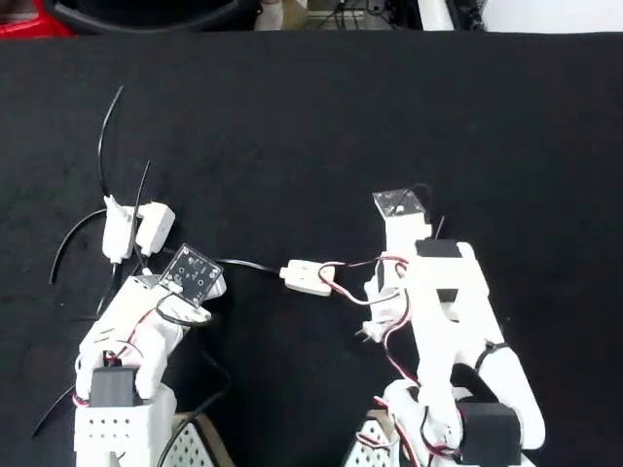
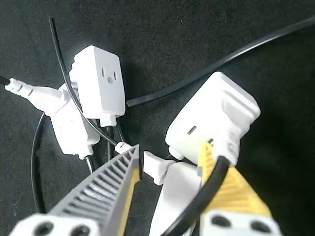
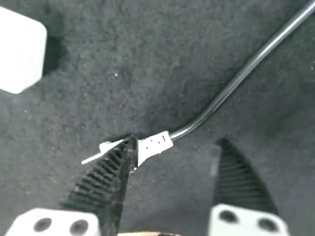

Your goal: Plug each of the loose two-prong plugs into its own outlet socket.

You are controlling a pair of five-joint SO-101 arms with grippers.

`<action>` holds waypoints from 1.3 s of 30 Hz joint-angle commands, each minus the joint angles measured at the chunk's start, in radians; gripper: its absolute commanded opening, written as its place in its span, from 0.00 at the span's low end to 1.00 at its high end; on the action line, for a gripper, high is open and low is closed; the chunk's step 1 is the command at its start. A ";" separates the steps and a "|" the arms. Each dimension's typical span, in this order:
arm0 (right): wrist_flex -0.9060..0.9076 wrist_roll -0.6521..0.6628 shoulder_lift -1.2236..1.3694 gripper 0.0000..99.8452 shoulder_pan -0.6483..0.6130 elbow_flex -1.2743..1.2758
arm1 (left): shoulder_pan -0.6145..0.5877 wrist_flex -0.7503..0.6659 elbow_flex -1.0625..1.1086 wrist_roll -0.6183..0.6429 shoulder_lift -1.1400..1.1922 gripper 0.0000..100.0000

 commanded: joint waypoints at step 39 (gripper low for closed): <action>-0.126 -0.072 -0.024 0.01 0.058 0.044 | -0.012 0.003 0.021 0.003 0.000 0.19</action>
